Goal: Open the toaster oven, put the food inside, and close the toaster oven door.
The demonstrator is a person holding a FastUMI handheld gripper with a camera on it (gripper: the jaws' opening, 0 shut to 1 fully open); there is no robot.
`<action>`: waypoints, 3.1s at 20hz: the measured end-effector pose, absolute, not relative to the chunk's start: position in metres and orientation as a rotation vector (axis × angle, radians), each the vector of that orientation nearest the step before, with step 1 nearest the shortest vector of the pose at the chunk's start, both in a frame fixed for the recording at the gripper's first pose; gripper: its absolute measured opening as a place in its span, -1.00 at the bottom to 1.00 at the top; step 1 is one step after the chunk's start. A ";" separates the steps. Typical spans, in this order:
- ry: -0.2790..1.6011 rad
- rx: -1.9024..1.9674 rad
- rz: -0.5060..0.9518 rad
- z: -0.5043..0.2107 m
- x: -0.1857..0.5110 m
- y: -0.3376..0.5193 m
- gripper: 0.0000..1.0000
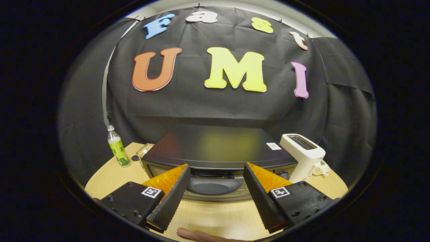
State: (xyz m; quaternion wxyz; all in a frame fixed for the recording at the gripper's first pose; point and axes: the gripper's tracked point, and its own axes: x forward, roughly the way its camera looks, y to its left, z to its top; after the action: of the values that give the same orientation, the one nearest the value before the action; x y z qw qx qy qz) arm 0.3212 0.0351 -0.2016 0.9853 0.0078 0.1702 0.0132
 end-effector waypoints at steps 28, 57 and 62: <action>0.441 0.034 0.133 -0.237 0.274 0.037 1.00; 0.696 0.036 0.197 -0.289 0.097 0.039 1.00; 0.740 0.047 0.206 -0.303 0.048 0.028 1.00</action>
State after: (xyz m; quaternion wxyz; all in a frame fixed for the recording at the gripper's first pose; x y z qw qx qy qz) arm 0.0478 0.0275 -0.3029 0.9268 0.0231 0.3611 0.1006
